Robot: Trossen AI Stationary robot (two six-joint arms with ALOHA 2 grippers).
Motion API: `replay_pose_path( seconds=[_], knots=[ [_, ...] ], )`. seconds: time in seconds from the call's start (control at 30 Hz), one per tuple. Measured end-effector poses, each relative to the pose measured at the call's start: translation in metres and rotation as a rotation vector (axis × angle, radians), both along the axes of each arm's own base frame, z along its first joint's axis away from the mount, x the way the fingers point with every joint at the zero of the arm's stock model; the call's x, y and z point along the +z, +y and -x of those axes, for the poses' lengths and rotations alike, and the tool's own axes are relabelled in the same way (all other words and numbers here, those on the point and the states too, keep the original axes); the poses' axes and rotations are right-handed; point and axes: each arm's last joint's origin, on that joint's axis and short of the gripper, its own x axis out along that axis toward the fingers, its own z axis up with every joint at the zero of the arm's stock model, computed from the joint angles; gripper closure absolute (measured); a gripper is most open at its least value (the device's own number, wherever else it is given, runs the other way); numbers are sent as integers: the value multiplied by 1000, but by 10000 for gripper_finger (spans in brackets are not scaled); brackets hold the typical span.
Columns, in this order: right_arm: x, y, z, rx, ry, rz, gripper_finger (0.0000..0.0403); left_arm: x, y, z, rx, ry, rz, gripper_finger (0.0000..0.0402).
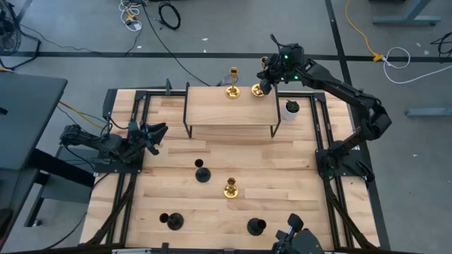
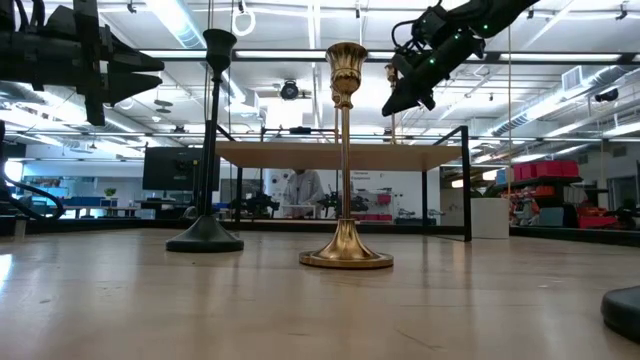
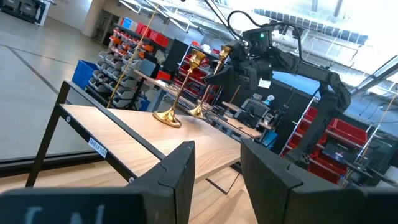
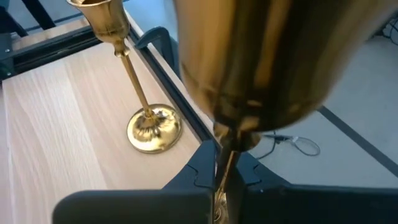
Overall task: Pick & Place candle stick holders
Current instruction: Put the right gold candle holder on the shelf
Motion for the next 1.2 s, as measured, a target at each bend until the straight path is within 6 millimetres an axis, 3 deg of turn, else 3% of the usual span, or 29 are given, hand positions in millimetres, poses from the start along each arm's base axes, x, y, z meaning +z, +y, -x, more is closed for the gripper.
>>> replay_pose_path(
  seconds=[0.4,1.2],
  knots=[
    [-21,0,0,1,1,0,396,0,0,0,0,0,0,271],
    [-16,11,8,34,7,-60,394,0,0,0,0,0,0,271]
  ],
)
